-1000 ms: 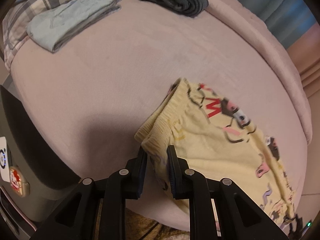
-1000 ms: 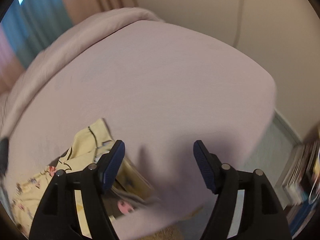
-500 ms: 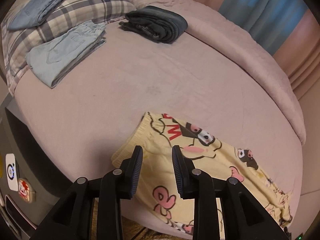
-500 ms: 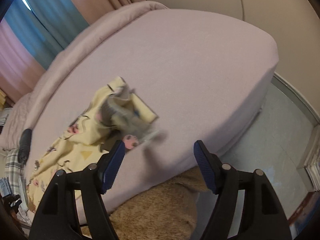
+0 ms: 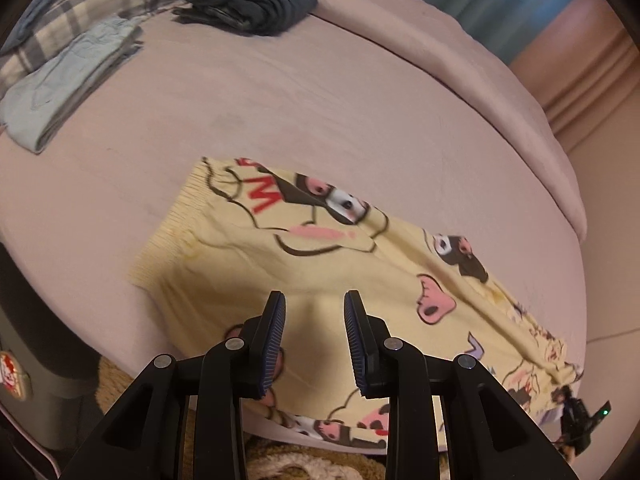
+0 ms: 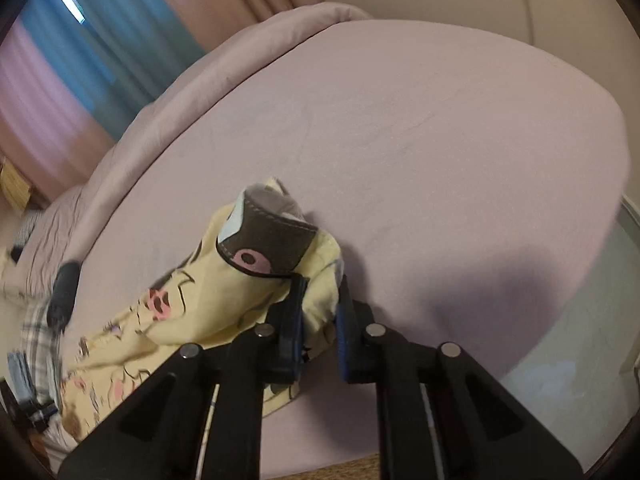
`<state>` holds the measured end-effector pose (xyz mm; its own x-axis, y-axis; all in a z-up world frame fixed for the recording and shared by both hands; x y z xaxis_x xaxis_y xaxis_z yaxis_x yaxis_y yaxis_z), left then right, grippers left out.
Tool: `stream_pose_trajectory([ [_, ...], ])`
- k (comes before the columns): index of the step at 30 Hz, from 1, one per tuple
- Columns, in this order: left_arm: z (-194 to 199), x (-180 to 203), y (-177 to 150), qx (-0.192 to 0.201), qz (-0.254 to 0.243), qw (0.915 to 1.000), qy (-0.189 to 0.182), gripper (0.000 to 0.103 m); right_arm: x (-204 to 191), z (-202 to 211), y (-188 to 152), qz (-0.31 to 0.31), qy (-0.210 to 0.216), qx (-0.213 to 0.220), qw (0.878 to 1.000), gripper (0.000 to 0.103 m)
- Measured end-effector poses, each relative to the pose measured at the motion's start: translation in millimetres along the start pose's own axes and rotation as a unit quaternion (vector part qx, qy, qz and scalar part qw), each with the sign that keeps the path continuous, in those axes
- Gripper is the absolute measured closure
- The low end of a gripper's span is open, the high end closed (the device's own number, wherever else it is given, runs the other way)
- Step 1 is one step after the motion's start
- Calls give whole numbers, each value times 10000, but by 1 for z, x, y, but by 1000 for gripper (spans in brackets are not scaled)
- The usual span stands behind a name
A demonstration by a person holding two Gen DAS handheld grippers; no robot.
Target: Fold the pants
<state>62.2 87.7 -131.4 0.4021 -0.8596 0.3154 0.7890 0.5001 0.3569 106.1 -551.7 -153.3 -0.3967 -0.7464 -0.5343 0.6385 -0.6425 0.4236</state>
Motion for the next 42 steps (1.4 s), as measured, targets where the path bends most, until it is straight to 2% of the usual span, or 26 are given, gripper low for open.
stream_pose_trajectory([
  [2, 0, 6, 0, 7, -88, 10000, -36, 75, -1, 22, 6, -359, 140, 251, 9989, 92],
  [4, -4, 11, 1, -3, -219, 9997, -44, 75, -3, 39, 6, -407, 13, 384, 9984, 93],
  [6, -13, 13, 0, -91, -335, 9994, 50, 75, 1, 42, -4, -236, -268, 289, 9989, 93],
  [8, -26, 15, -3, -250, -404, 9988, 110, 75, 14, 24, -25, -280, -579, -86, 9979, 90],
  [9, -30, 15, -5, -315, -415, 9986, 89, 75, 27, 9, -43, -324, -895, -466, 9944, 86],
  [11, -42, 16, -11, -488, -437, 9978, 40, 75, 30, 12, -44, -336, -858, -294, 9953, 81],
  [12, -47, 16, -14, -557, -468, 9973, 45, 75, 30, 17, -45, -445, -926, -367, 9940, 75],
  [14, -59, 10, -19, -702, -544, 9959, 170, 75, 38, 35, -42, -488, -1311, -307, 9897, 32],
  [16, -67, 7, -21, -647, -545, 9963, 152, 75, 31, 50, -26, -258, -1548, -45, 9876, 30],
  [18, -67, 8, -20, -421, -628, 9969, 199, 75, 15, 65, -9, -28, -1562, 129, 9876, 30],
  [21, -68, 13, -21, -326, -942, 9940, 447, 74, -18, 64, 12, 305, -1174, 239, 9923, 26],
  [25, -69, 15, -21, -266, -974, 9938, 471, 73, -43, 18, 18, 879, -1012, -283, 9906, 23],
  [27, -68, 14, -21, -251, -946, 9945, 368, 73, -40, -15, 7, 1078, -1124, -793, 9846, 27],
  [28, -68, 14, -23, -249, -933, 9948, 313, 73, -37, -26, 2, 1153, -1151, -967, 9819, 49],
  [29, -68, 15, -23, -250, -910, 9952, 254, 73, -36, -35, -4, 1246, -1192, -1117, 9787, 91],
  [30, -67, 13, -23, -250, -877, 9956, 203, 73, -34, -40, -10, 1335, -1292, -1184, 9754, 101],
  [31, -66, 12, -23, -250, -841, 9960, 159, 73, -39, -38, -9, 1449, -1316, -1088, 9746, 98],
  [36, -66, 11, -24, -298, -849, 9958, 181, 73, -73, -4, 11, 1846, -1072, -337, 9764, 98],
  [38, -68, 15, -22, -297, -843, 9958, 199, 73, -83, 5, 20, 1911, -826, -106, 9780, 98],
  [40, -68, 16, -21, -276, -839, 9959, 173, 73, -90, 9, 29, 1858, -634, 52, 9805, 98],
  [42, -67, 14, -22, -247, -832, 9961, 124, 73, -86, -9, 42, 1786, -764, 77, 9809, 98],
])
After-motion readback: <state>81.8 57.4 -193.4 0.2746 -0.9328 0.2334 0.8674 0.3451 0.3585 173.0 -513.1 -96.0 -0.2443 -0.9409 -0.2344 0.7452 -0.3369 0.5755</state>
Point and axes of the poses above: each gripper's, at about its wrist camera, not at the fingertips, and z roughly against the way its jaws point, x to its right, y to its top, the point moved 10 cm from there along -z, roughly the way its jaws point, and after that the axes turned 2 degrees about -z, right-handed, at the moved point
